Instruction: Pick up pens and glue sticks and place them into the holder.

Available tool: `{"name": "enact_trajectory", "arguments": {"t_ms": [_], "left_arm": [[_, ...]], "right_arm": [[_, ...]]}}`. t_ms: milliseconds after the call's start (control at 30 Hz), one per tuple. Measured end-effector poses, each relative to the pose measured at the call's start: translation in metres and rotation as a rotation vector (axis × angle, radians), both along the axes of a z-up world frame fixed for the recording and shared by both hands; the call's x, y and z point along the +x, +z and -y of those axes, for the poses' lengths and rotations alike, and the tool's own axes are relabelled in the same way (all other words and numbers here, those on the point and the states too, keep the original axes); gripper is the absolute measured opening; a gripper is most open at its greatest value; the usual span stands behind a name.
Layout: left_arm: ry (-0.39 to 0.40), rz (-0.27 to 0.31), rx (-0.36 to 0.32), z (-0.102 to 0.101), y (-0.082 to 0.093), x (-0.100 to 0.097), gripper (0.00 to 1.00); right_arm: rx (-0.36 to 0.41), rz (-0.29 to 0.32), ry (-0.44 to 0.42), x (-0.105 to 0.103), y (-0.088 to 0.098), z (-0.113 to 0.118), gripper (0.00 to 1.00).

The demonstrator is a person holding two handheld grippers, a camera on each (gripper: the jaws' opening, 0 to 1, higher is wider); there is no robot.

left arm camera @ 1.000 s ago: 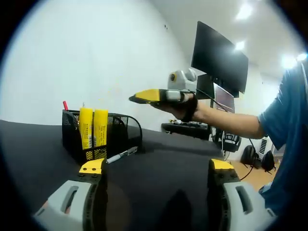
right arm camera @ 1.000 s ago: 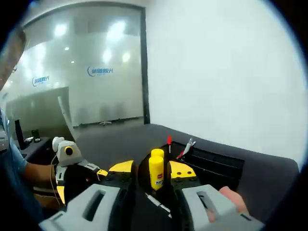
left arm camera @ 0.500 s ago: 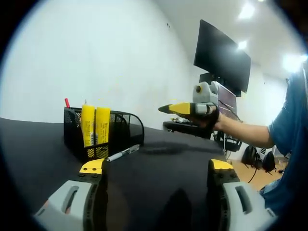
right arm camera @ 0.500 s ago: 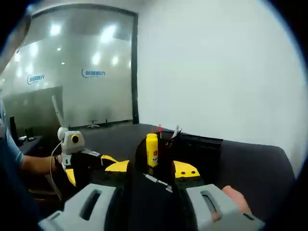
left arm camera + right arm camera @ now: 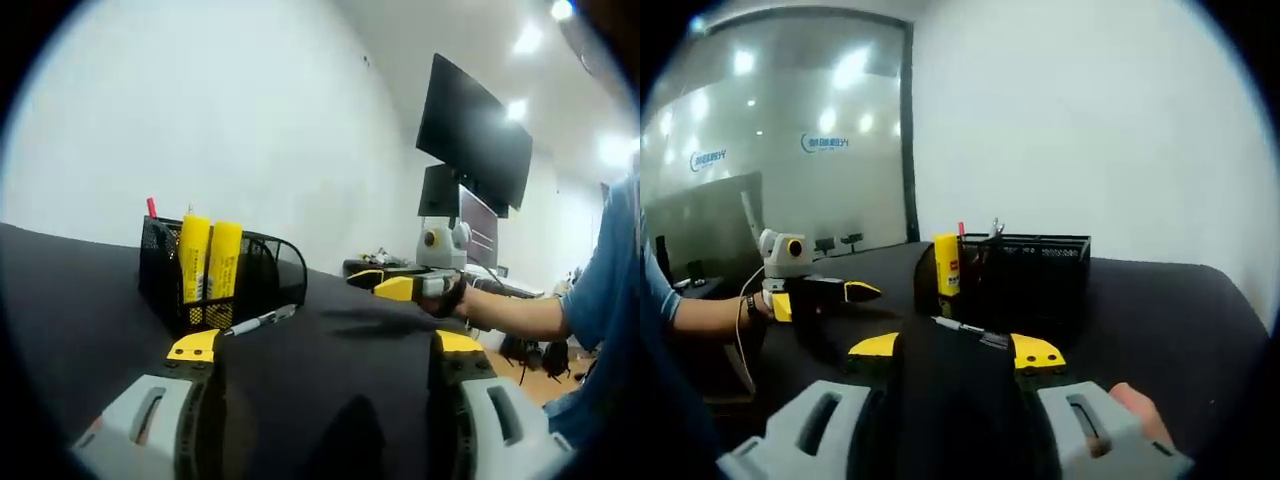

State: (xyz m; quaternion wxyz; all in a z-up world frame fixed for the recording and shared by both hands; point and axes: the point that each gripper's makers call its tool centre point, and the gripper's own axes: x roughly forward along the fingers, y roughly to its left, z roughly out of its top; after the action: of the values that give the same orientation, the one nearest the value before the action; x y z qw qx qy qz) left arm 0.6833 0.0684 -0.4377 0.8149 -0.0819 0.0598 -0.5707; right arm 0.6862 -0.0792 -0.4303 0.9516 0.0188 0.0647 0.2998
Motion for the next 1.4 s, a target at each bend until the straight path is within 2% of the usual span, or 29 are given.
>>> {"name": "enact_trajectory", "arguments": {"t_ms": [67, 233, 300, 367, 433, 600, 733, 800, 833, 867, 933, 1033, 1100, 1133, 1233, 1300, 1367, 1400], "left_arm": [[0.004, -0.006, 0.0, -0.003, -0.001, 0.008, 0.79], [0.021, -0.014, 0.003, -0.005, -0.002, 0.013, 0.78], [0.025, -0.016, 0.005, -0.005, -0.002, 0.013, 0.78], [0.029, -0.02, 0.005, -0.004, -0.002, 0.011, 0.78], [0.036, -0.023, 0.006, -0.004, -0.003, 0.012, 0.78], [0.051, -0.019, 0.032, -0.002, -0.007, 0.008, 0.77], [0.063, -0.023, 0.032, -0.001, -0.005, 0.006, 0.71], [0.088, -0.033, 0.014, -0.001, 0.0, 0.007, 0.65], [0.103, -0.027, 0.023, 0.0, 0.001, 0.008, 0.62], [0.141, -0.023, 0.061, -0.001, -0.003, 0.012, 0.61], [0.17, 0.02, 0.096, 0.006, -0.003, 0.014, 0.6], [0.209, -0.013, 0.143, 0.016, -0.01, 0.02, 0.54], [0.28, -0.093, 0.218, 0.017, -0.023, 0.029, 0.48], [0.31, -0.091, 0.228, 0.018, -0.023, 0.035, 0.45], [0.331, -0.125, 0.205, 0.026, -0.021, 0.043, 0.48], [0.346, -0.128, 0.23, 0.031, -0.023, 0.048, 0.49], [0.356, -0.168, 0.275, 0.033, -0.032, 0.05, 0.49], [0.352, -0.169, 0.274, 0.036, -0.033, 0.052, 0.49]], "right_arm": [[0.003, -0.002, -0.01, 0.0, -0.003, 0.004, 0.39], [-0.008, -0.006, -0.011, -0.004, -0.018, 0.006, 0.4], [0.016, -0.021, 0.003, -0.006, -0.025, 0.005, 0.41], [-0.028, -0.002, 0.007, -0.008, -0.023, 0.005, 0.41], [0.0, 0.008, 0.015, -0.009, -0.021, 0.003, 0.41], [-0.029, 0.017, 0.015, -0.01, -0.023, 0.003, 0.41], [-0.006, 0.025, 0.019, -0.016, -0.019, 0.004, 0.38], [0.04, 0.015, 0.014, -0.012, -0.016, 0.011, 0.37], [0.054, 0.011, 0.006, -0.01, -0.015, 0.013, 0.36], [0.067, 0.011, 0.003, -0.01, -0.013, 0.015, 0.36], [0.108, 0.019, 0.001, -0.011, -0.008, 0.016, 0.35], [0.128, 0.023, -0.003, -0.011, -0.005, 0.017, 0.35], [0.131, 0.022, -0.005, -0.01, -0.005, 0.016, 0.34], [0.131, 0.021, -0.005, -0.01, -0.005, 0.016, 0.34], [0.132, 0.023, -0.001, -0.01, -0.004, 0.016, 0.33], [0.145, 0.025, -0.002, -0.009, -0.003, 0.018, 0.33], [0.154, 0.028, -0.003, -0.01, -0.001, 0.019, 0.32], [0.157, 0.03, -0.002, -0.01, -0.001, 0.018, 0.32]]}}
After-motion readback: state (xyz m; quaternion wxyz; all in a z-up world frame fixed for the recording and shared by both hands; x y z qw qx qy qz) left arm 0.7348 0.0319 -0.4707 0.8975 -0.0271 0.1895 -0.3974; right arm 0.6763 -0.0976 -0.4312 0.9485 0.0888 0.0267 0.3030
